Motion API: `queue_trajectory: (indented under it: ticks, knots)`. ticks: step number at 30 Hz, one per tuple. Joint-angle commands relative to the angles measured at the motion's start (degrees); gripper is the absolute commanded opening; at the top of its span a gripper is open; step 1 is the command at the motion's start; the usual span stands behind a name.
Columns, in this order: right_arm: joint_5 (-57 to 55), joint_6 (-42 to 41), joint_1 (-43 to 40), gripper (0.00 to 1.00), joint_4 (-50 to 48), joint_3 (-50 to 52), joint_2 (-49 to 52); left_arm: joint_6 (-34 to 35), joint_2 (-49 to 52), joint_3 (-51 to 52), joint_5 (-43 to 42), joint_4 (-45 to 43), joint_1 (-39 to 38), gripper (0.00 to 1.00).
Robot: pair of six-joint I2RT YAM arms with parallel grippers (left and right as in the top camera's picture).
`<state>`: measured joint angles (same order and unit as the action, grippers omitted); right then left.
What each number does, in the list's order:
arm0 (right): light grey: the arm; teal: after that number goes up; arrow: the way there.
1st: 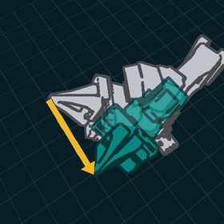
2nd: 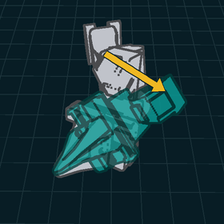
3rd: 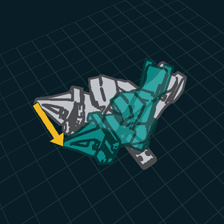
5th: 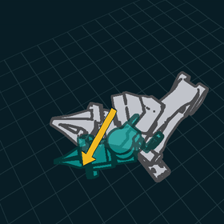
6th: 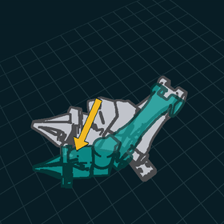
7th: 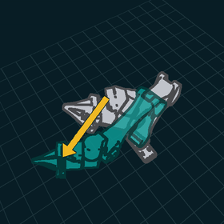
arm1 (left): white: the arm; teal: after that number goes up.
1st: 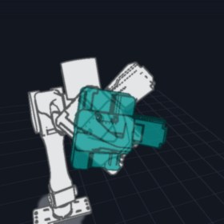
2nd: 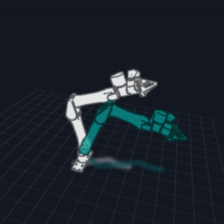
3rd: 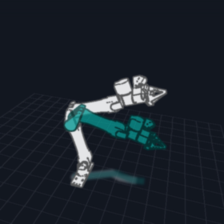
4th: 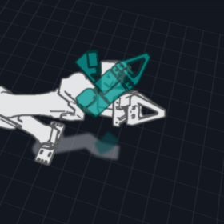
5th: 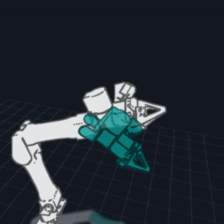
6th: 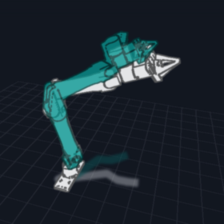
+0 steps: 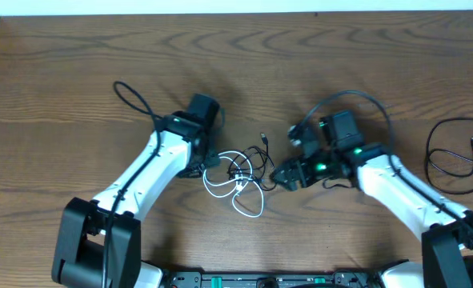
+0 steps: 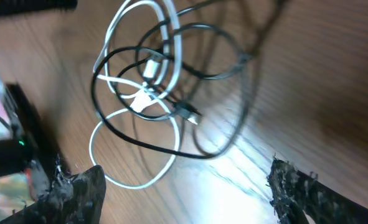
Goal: Untangle cables
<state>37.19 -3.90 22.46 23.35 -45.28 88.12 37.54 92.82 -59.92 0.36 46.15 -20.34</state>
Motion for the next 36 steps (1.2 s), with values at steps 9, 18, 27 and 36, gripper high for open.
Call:
queue_trajectory:
  ticks: [9,18,27,36]
  knots:
    - [-15.2,-3.0,14.7,0.68,-8.5,-0.3,0.2,1.6,0.5,-0.2,1.6,0.6,2.9,0.52]
    - [-24.6,-8.8,19.2,0.35,-11.8,-0.3,5.4,1.6,0.5,-0.2,1.6,0.8,2.9,0.52]
    - [-24.6,-9.3,17.7,0.01,-12.4,-0.6,2.4,1.3,0.5,-0.2,-1.8,1.4,2.9,0.53]
    - [-24.6,-11.6,9.8,0.01,-12.0,-0.7,-18.7,-12.1,0.6,-0.2,-19.5,-3.2,0.8,0.58]
